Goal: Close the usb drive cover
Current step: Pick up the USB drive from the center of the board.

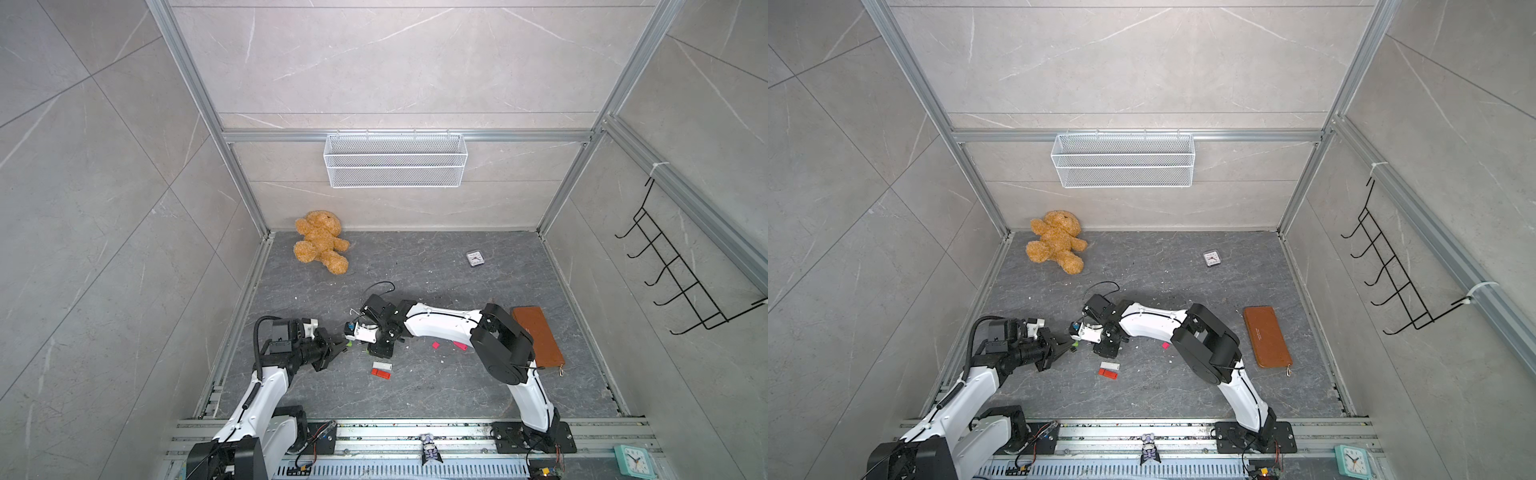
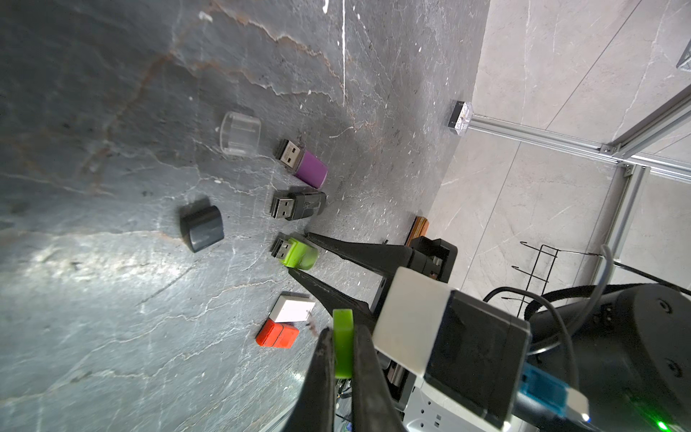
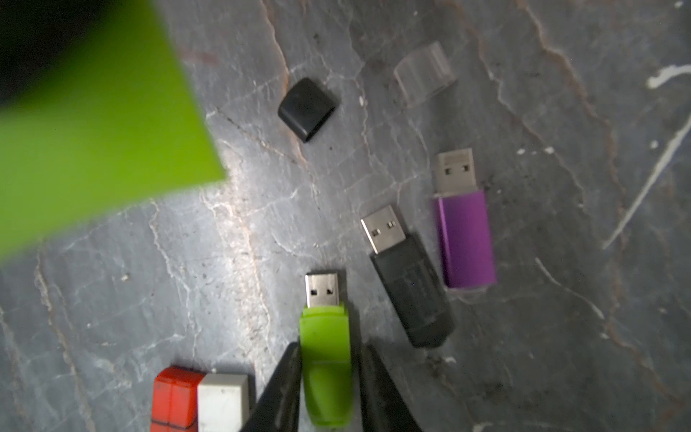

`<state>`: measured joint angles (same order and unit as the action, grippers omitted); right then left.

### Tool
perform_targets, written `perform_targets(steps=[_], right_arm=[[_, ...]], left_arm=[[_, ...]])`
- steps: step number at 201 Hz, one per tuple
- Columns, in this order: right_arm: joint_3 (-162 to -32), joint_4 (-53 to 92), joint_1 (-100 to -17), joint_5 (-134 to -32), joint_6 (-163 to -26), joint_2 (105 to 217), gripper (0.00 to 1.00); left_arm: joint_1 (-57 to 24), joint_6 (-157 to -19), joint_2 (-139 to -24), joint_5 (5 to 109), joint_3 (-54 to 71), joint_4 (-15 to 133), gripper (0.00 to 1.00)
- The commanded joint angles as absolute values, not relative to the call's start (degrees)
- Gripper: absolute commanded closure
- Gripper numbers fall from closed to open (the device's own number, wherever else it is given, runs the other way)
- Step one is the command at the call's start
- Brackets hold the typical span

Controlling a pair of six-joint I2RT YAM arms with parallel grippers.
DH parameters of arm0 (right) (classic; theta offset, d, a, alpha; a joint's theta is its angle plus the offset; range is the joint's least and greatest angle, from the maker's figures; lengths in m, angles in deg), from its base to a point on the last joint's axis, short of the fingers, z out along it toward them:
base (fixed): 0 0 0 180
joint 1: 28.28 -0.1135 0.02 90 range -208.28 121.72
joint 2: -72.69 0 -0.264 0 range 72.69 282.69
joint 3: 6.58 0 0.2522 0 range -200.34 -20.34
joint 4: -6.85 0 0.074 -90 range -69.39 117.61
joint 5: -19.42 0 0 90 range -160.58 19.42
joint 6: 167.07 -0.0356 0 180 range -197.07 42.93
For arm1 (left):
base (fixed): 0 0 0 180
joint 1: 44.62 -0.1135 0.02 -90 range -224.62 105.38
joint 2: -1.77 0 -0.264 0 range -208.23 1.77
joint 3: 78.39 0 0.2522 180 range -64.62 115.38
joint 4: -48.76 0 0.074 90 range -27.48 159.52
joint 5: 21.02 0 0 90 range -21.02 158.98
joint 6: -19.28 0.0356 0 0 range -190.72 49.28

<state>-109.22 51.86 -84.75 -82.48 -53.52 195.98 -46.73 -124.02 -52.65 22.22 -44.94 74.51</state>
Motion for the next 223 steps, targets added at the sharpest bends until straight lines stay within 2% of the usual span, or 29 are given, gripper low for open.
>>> perform_targets(steps=[1, 22, 41, 68, 165, 223], right_arm=[[-106.83, 54.30, -85.58, -81.62, -53.46, 196.54, 0.71], [-106.71, 54.23, -85.43, -80.73, -54.23, 196.51, 0.70], [-106.38, 54.21, -85.31, -80.36, -54.34, 196.48, 0.64], [-105.69, 54.19, -85.08, -80.46, -54.06, 196.27, 0.63], [-105.76, 51.99, -84.35, -83.60, -56.09, 193.58, 0.82], [-99.97, 44.79, -83.91, -90.61, -54.89, 185.99, 0.83]], left_arm=[[-46.46, -123.09, -51.77, 20.90, -44.33, 73.63, 1.00], [-46.38, -123.10, -51.59, 20.89, -44.38, 73.68, 1.00], [-46.40, -123.21, -51.41, 20.77, -44.34, 73.78, 1.00], [-46.44, -123.19, -50.89, 20.90, -44.32, 74.10, 1.00], [-46.42, -122.93, -50.76, 20.81, -43.92, 74.58, 1.00], [-46.39, -121.70, -52.31, 18.85, -42.23, 74.41, 1.00]])
